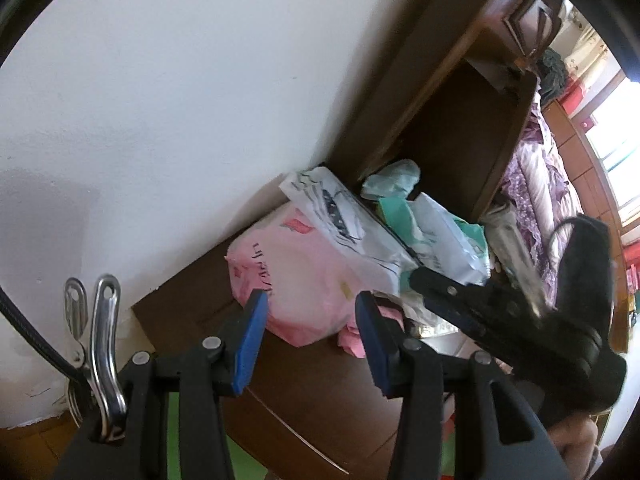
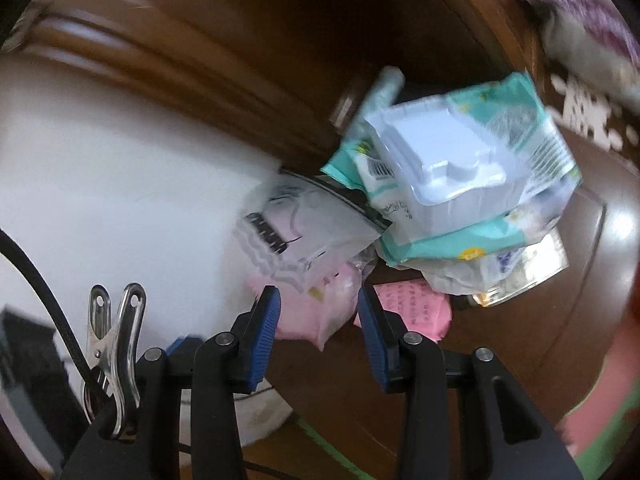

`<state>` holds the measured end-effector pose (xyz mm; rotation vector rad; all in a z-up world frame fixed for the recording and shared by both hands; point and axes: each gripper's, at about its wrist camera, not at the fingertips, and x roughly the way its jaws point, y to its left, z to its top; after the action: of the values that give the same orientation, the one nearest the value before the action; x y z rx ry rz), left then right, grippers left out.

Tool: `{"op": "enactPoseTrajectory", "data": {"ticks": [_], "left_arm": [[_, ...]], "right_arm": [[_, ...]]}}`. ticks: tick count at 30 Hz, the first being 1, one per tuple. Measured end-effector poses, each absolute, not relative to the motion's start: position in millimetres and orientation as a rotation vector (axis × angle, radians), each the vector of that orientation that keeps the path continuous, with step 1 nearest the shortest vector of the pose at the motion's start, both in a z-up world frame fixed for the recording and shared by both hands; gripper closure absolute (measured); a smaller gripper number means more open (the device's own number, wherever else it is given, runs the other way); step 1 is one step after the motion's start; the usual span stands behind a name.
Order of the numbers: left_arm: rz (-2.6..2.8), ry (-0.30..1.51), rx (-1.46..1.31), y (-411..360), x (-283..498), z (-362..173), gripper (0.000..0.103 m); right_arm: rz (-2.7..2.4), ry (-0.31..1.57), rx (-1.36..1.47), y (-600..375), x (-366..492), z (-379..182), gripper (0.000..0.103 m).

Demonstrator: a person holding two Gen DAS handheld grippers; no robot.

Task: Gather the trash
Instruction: 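Reach the right tool to the clear zip bag and close on its edge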

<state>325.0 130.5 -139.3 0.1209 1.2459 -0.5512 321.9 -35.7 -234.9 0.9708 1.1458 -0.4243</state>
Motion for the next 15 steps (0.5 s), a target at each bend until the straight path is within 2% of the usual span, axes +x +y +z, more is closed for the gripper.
{"op": "enactPoseTrajectory", "data": {"ticks": [7, 8, 9, 12, 15], "left_arm": [[-0.556, 1.257, 0.128, 134.2, 336.6, -145.5, 0.056], [-0.561, 1.258, 0.129, 133.5, 336.7, -146.0, 0.056], [-0.566, 1.259, 0.128, 132.6, 336.8, -146.2, 0.056], [-0.575, 1.265, 0.127, 129.3, 337.9, -149.1, 0.056], [-0.584, 1.275, 0.132, 124.8, 339.4, -153.5, 0.056]], "right_arm": [[-0.468, 1.166, 1.069, -42.8, 347.6, -273.3, 0.063], [-0.459, 1.177, 1.071, -42.8, 349.7, -275.8, 0.070], [-0.439, 1.200, 1.066, -40.4, 353.2, -279.2, 0.087], [-0.386, 1.258, 0.950, -31.3, 355.2, -275.3, 0.095], [-0.314, 1.312, 0.882, -21.5, 348.5, -271.4, 0.097]]}}
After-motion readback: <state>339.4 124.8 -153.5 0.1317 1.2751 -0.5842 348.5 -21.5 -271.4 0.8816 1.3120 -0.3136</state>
